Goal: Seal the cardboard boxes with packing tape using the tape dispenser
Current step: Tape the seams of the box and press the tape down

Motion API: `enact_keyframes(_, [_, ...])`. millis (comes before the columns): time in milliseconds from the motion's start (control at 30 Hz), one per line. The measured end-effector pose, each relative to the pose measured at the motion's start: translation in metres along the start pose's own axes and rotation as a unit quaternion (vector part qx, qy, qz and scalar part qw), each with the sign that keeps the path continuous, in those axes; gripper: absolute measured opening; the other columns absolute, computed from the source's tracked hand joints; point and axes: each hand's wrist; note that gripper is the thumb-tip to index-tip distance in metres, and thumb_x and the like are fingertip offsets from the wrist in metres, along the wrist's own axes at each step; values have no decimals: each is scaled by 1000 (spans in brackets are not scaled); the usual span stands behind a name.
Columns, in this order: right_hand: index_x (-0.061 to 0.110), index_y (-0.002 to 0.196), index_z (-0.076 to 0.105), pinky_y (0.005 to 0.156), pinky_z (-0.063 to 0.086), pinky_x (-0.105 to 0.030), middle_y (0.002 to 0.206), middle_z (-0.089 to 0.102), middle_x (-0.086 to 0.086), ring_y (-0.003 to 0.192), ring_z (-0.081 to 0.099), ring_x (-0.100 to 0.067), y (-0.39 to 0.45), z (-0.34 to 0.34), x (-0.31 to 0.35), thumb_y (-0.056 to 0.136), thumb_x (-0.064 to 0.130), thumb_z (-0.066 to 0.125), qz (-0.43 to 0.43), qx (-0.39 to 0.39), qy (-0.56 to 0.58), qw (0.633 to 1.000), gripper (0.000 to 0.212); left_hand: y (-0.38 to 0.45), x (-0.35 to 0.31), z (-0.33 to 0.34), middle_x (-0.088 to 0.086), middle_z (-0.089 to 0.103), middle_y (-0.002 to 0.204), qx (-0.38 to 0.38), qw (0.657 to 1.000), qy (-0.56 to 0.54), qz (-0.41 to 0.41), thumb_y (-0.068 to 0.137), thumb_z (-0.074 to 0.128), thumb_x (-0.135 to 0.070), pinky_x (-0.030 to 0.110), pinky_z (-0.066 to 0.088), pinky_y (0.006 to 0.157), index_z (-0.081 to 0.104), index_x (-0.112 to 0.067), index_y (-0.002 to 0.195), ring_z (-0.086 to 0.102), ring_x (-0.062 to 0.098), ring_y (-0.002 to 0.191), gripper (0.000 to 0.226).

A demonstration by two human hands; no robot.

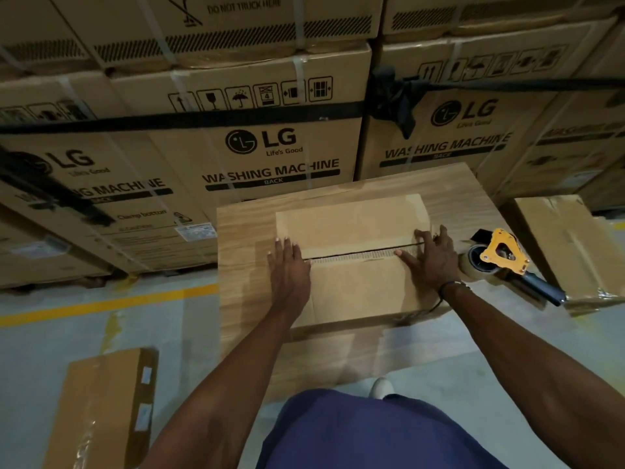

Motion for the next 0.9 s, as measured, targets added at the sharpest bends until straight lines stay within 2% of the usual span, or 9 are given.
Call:
enact_keyframes(133, [21,140,57,110,40,-57,164,27,-23,144,36,-45,-8,-11,-8,95,59,61,-21,-40,68,997,59,-4,-40,-7,16,40,159,-47,996,-19,70,90,55,-8,53,16,125,57,-12,140,27,35,152,51])
enact_keyframes(233, [20,140,55,110,42,-53,161,36,-18,140,42,-40,-20,-22,-27,101,52,57,-23,-77,111,991,50,-6,-85,-9,9,55,141,-65,980,-89,166,81,56,-6,47,35,114,62,-15,130,48,30,134,50])
enact_keyframes(300, [17,138,56,111,42,-51,154,45,-17,138,44,-35,-25,-33,-46,103,50,55,-7,-101,128,987,49,-4,-123,-10,2,57,130,-56,970,-122,203,82,56,-6,42,42,103,62,-20,124,53,25,120,46])
enact_keyframes(433, [11,132,56,87,52,-51,123,57,-14,104,55,-28,-34,-57,-95,102,55,50,40,-141,163,976,53,-3,-196,-2,-3,57,116,-18,955,-170,243,86,50,-9,41,47,91,59,-26,117,56,22,105,36])
enact_keyframes(533, [6,136,55,89,52,-42,128,56,-20,112,57,-34,-33,-73,-143,103,46,57,87,-135,173,972,52,2,-244,11,-7,57,114,26,942,-222,250,89,49,-12,40,52,84,57,-29,115,59,19,101,32])
enact_keyframes(633, [3,135,54,83,41,-34,126,57,-24,114,55,-40,-26,-79,-199,98,31,69,115,-105,143,977,49,6,-287,28,-7,59,113,74,929,-256,256,89,52,-9,40,54,80,58,-27,114,62,18,95,31])
enact_keyframes(767, [5,141,51,94,47,-48,130,55,-26,119,53,-47,-11,-76,-266,85,28,82,143,-21,91,985,68,11,-344,57,-5,62,112,130,929,-278,208,85,57,-10,38,54,80,61,-24,108,64,20,91,27])
enact_keyframes(833, [6,147,46,98,47,-52,133,53,-28,121,53,-48,1,-74,-294,84,32,82,148,26,58,987,77,15,-372,72,-1,66,112,153,928,-297,165,88,63,-9,30,52,80,64,-20,107,66,21,95,22])
enact_keyframes(900, [7,150,43,100,48,-52,135,52,-29,122,52,-48,15,-71,-311,85,37,82,150,69,40,985,81,18,-390,83,3,69,112,165,926,-323,105,89,67,-8,15,46,77,67,-13,108,66,19,100,20])
Point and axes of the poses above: each hand's wrist, its own y-axis towards the middle knuckle, its own z-axis out of the palm, x = y × z
